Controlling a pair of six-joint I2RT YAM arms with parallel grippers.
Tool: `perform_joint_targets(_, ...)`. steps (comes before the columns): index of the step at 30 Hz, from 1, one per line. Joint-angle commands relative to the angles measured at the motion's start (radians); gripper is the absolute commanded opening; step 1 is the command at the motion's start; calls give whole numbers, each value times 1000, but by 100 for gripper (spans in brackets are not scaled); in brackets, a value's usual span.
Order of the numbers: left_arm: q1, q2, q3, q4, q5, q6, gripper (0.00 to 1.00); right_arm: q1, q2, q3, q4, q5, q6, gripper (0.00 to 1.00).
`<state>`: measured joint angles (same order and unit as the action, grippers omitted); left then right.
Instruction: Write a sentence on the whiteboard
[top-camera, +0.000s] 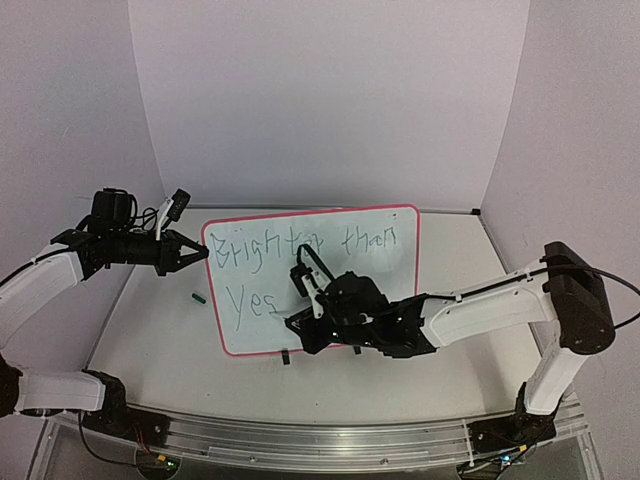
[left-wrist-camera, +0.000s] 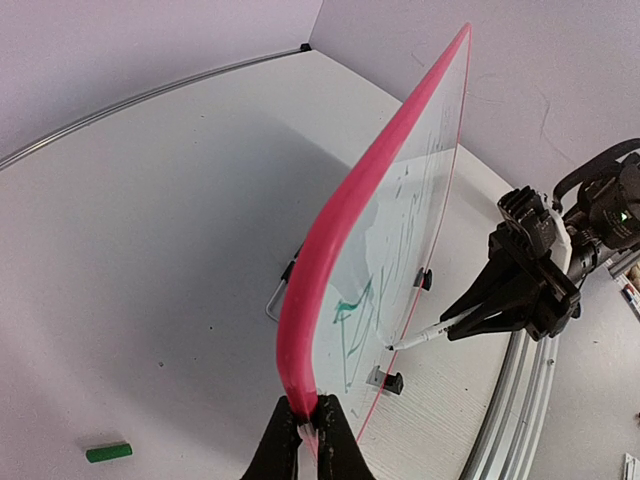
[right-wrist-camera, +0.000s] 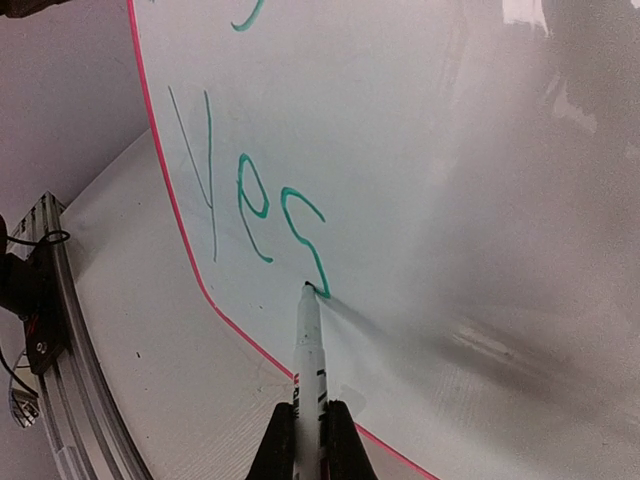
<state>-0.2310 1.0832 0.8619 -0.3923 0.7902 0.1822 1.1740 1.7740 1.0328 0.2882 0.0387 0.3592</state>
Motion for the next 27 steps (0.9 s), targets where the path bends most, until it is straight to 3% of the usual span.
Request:
perform_joint_targets(1,-21,26,-5,-81,-25,33,0,-4,18,52,32,-3,-20,0)
perform_joint_targets(11,-21,25,-5,-82,-27,33,0,-4,-148,-52,111,17,-3,0)
perform_joint_targets(27,-21,26,-7,-82,-28,34,0,-5,-68,-38,81,56,9,0)
